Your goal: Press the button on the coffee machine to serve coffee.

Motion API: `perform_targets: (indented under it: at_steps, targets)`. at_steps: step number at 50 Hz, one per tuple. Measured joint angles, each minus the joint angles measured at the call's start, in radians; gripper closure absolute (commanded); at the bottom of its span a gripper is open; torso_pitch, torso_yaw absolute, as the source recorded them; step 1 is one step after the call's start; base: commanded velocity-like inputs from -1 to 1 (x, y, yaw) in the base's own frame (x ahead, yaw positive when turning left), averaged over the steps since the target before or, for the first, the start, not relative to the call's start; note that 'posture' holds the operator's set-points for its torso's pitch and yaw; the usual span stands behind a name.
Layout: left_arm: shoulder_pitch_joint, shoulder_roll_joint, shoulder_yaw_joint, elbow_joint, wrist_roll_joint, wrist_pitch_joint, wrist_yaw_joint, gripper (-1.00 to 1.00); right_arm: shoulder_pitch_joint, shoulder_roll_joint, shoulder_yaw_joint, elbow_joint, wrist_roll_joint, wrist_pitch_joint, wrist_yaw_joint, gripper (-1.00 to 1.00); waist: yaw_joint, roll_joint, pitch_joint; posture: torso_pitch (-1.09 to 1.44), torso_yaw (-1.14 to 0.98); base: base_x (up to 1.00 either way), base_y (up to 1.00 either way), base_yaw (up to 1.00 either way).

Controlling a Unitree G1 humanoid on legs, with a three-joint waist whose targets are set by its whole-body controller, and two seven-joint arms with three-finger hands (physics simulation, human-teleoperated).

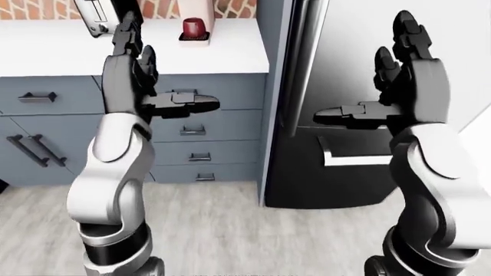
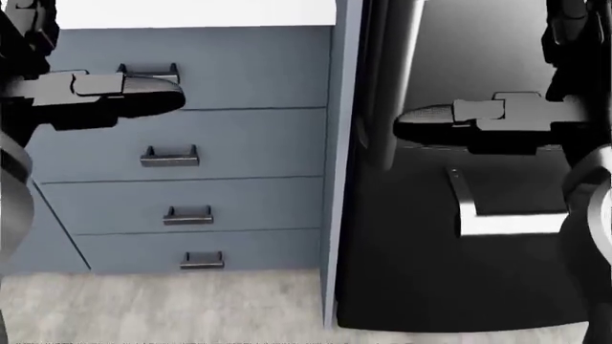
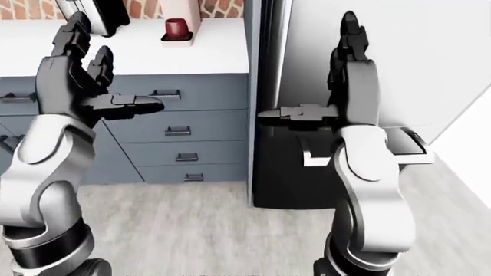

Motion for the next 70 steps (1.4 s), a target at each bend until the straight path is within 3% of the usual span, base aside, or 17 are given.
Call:
perform_targets:
  at_steps: [7, 15, 18, 24, 29, 35, 42, 45, 48, 50, 56, 62, 64, 67, 70]
  targets:
    - [-0.093, 0.061, 0.050, -0.025, -0.076, 0.095, 0.045, -1.00, -0.080, -0.049, -0.040, -0.010, 0.019, 0.096, 0.000, -1.00, 0.002, 0.002, 0.009, 0.00, 0.00, 0.00, 0.00, 0.00]
    - [-0.164, 0.096, 0.048, -0.037, -0.180, 0.142, 0.113, -1.00, -0.187, -0.075, -0.054, 0.018, 0.065, 0.153, -0.012, -1.00, 0.000, 0.007, 0.013, 0.00, 0.00, 0.00, 0.00, 0.00]
    - [-0.165, 0.116, 0.039, -0.048, -0.202, 0.158, 0.114, -1.00, -0.194, -0.087, -0.074, -0.019, 0.094, 0.176, -0.020, -1.00, 0.002, 0.006, 0.018, 0.00, 0.00, 0.00, 0.00, 0.00]
    - [-0.218, 0.162, 0.090, -0.063, -0.253, 0.212, 0.136, -1.00, -0.302, -0.125, -0.139, -0.130, 0.170, 0.320, -0.049, -1.00, 0.001, 0.008, 0.026, 0.00, 0.00, 0.00, 0.00, 0.00]
    - [-0.230, 0.186, 0.098, -0.083, -0.297, 0.218, 0.169, -1.00, -0.326, -0.135, -0.130, -0.166, 0.207, 0.355, -0.078, -1.00, -0.001, 0.005, 0.020, 0.00, 0.00, 0.00, 0.00, 0.00]
    - [-0.225, 0.202, 0.096, -0.070, -0.329, 0.219, 0.194, -1.00, -0.315, -0.136, -0.126, -0.148, 0.233, 0.372, -0.093, -1.00, -0.001, 0.008, 0.029, 0.00, 0.00, 0.00, 0.04, 0.00]
    - [-0.234, 0.216, 0.081, -0.065, -0.361, 0.213, 0.200, -1.00, -0.309, -0.144, -0.143, -0.147, 0.243, 0.368, -0.116, -1.00, -0.017, 0.028, 0.003, 0.00, 0.00, 0.00, 0.23, 0.00]
    - [-0.235, 0.224, 0.083, -0.068, -0.362, 0.198, 0.205, -1.00, -0.312, -0.146, -0.138, -0.142, 0.249, 0.353, -0.124, -1.00, -0.016, 0.065, 0.004, 0.00, 0.00, 0.00, 0.24, 0.00]
    - [-0.218, 0.232, 0.103, -0.059, -0.356, 0.201, 0.215, -1.00, -0.298, -0.136, -0.119, -0.148, 0.270, 0.347, -0.121, -1.00, -0.002, 0.060, 0.019, 0.00, 0.00, 0.00, 0.24, 0.00]
    - [-0.215, 0.233, 0.106, -0.048, -0.351, 0.207, 0.222, -1.00, -0.297, -0.139, -0.117, -0.143, 0.284, 0.353, -0.119, -1.00, -0.004, 0.058, 0.016, 0.00, 0.00, 0.00, 0.25, 0.00]
    - [-0.220, 0.234, 0.093, -0.062, -0.358, 0.202, 0.219, -1.00, -0.314, -0.149, -0.138, -0.155, 0.291, 0.356, -0.138, -1.00, -0.016, 0.016, 0.015, 0.00, 0.00, 0.00, 0.24, 0.00]
    - [-0.222, 0.238, 0.097, -0.055, -0.359, 0.200, 0.220, -1.00, -0.302, -0.150, -0.127, -0.144, 0.304, 0.345, -0.149, -1.00, -0.013, -0.032, 0.010, 0.00, 0.00, 0.00, 0.24, 0.00]
    - [-0.213, 0.230, 0.086, -0.056, -0.362, 0.201, 0.218, -1.00, -0.286, -0.152, -0.134, -0.141, 0.304, 0.345, -0.153, -1.00, -0.020, -0.015, 0.018, 0.00, 0.00, 0.00, 0.24, 0.00]
    - [-0.211, 0.228, 0.071, -0.049, -0.370, 0.210, 0.213, -1.00, -0.283, -0.154, -0.137, -0.132, 0.302, 0.353, -0.162, -1.00, -0.012, -0.029, 0.003, 0.00, 0.00, 0.00, 0.24, 0.00]
    - [-0.216, 0.231, 0.076, -0.059, -0.363, 0.204, 0.213, -1.00, -0.291, -0.159, -0.136, -0.140, 0.309, 0.337, -0.163, -1.00, -0.006, -0.003, 0.006, 0.00, 0.00, 0.00, 0.24, 0.00]
